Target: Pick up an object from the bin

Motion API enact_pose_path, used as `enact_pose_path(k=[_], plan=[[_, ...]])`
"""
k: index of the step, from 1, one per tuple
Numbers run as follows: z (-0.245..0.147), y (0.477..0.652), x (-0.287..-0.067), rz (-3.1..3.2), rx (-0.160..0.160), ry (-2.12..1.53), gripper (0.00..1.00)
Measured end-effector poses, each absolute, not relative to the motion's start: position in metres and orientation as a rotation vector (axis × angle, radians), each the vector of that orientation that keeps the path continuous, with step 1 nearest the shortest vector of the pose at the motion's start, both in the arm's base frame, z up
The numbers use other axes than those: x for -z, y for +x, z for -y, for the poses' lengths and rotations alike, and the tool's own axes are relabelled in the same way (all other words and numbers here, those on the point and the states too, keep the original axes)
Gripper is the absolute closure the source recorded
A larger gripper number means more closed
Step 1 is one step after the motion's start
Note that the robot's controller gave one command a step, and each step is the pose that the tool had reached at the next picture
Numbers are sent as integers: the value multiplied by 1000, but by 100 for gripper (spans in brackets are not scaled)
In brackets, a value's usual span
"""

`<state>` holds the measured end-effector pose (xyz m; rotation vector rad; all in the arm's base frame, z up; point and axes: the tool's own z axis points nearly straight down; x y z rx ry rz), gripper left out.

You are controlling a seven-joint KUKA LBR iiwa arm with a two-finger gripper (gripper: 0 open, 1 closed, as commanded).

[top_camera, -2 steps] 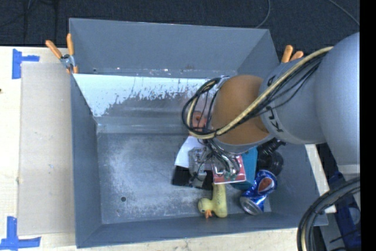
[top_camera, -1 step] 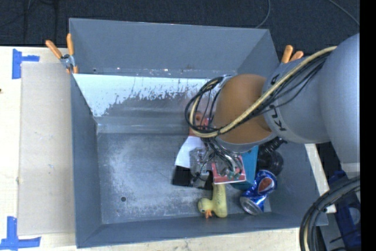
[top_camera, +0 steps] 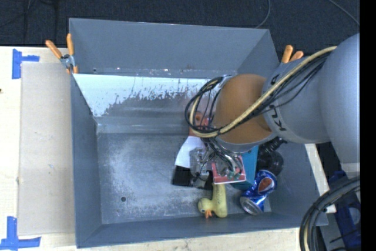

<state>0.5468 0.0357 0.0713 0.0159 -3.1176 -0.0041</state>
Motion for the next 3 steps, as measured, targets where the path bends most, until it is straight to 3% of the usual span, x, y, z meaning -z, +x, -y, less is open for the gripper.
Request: enact_pose_path(k=[3], plan=[[-40, 548, -71, 3113, 4, 3, 100]])
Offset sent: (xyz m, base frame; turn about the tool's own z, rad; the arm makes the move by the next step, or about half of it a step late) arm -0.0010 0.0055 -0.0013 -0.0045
